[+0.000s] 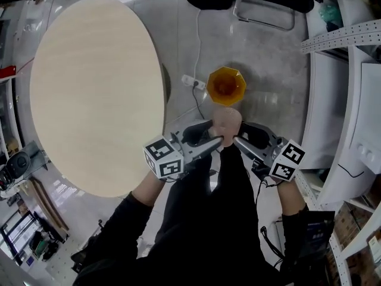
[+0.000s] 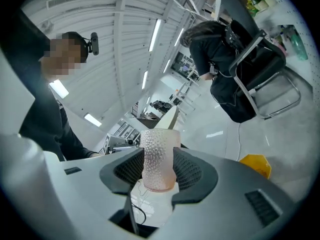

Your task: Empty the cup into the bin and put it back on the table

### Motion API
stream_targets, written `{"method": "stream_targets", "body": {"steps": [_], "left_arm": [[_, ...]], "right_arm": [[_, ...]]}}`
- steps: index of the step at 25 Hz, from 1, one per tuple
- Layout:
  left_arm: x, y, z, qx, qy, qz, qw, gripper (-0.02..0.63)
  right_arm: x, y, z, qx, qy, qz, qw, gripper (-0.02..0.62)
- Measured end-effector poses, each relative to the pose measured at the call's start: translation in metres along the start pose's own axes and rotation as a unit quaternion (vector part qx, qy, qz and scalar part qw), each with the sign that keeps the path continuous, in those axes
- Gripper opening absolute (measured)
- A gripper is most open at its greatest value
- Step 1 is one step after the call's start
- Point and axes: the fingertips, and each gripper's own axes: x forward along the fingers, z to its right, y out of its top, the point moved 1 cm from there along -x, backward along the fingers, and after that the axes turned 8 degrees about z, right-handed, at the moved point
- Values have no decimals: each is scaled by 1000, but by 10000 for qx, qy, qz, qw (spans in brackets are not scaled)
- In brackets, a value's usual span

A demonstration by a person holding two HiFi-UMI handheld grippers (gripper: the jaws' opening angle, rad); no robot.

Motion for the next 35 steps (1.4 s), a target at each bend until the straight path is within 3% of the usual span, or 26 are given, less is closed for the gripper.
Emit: {"method": "stream_targets", "body": {"steps": [10,17,35], "left_arm": [[22,-32,-57,-471,118,-60,9988,235],[36,-60,-86,-523,261,-196,9981,236],[56,-96,-130,-1648,565,-213,9845,235]], "right_arm": [[9,-28,61,323,-259,-5,9991,189],[6,-53,96,465,-364,-140,9982,189],[5,-78,148,1127,-826,-146,9901,188]]}}
